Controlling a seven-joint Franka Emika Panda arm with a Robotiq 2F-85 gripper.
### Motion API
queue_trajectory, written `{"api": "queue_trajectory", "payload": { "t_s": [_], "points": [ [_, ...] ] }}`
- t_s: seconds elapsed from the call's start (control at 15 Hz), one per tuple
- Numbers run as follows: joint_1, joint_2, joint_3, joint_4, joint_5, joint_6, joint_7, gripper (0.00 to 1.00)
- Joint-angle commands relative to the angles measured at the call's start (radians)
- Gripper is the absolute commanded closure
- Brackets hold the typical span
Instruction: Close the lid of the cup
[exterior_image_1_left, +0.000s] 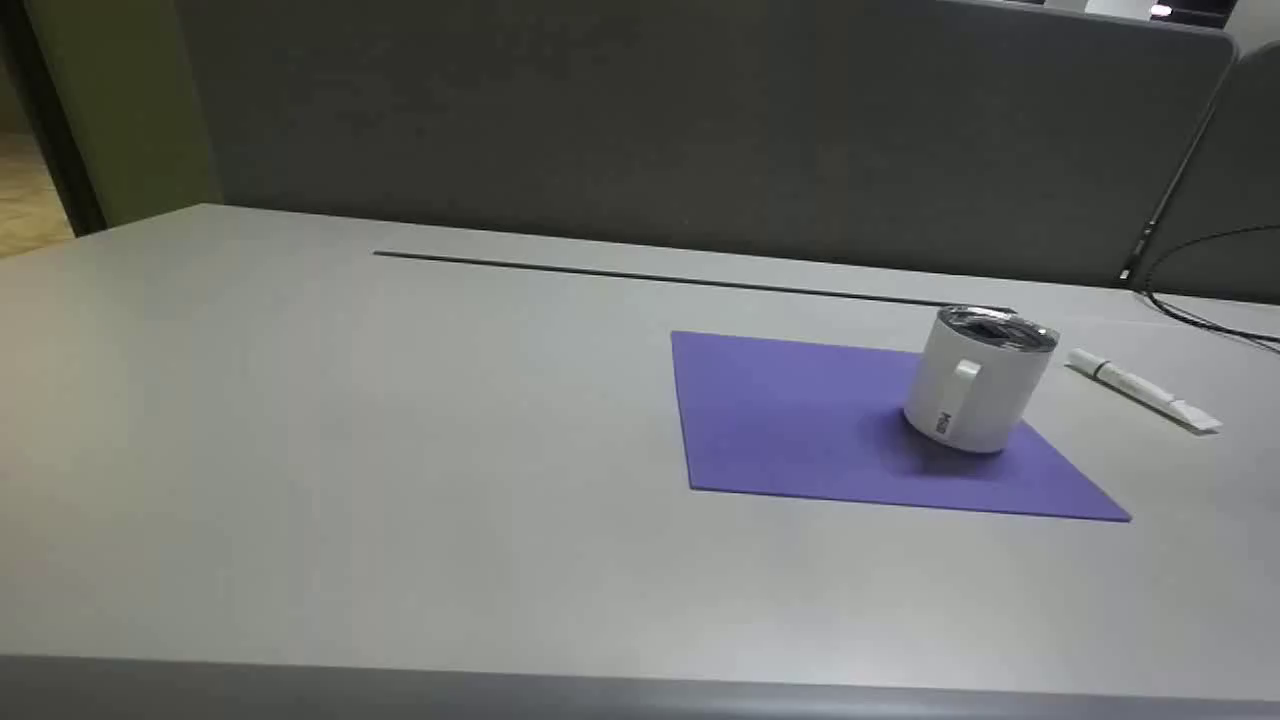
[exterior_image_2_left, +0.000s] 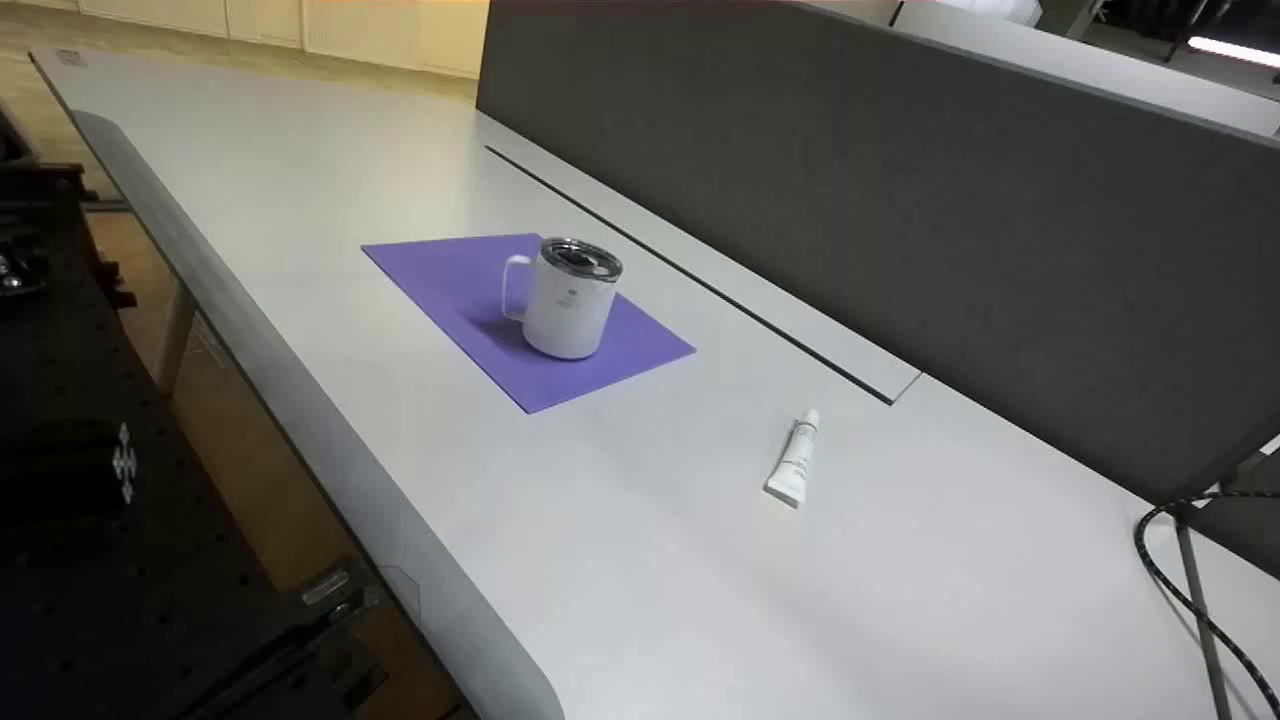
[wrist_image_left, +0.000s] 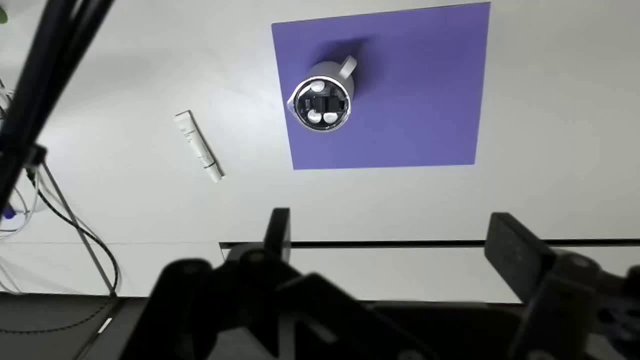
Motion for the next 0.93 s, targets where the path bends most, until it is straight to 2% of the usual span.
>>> {"api": "queue_trajectory", "payload": {
  "t_s": [0.0, 0.53, 0.67, 0.73, 0.87],
  "points": [
    [0.018, 0.002, -0.014, 0.002, -0.008, -0.001, 0.007, 0.00],
    [0.018, 0.001, -0.014, 0.002, -0.008, 0.001, 0.007, 0.00],
    [0.032, 0.038, -0.047, -0.004, 0.007, 0.031, -0.072, 0.00],
    [0.030, 0.065, -0.060, -0.010, 0.004, 0.054, -0.100, 0.17],
    [0.020, 0.122, -0.087, -0.022, -0.009, 0.119, -0.149, 0.33]
  ]
}}
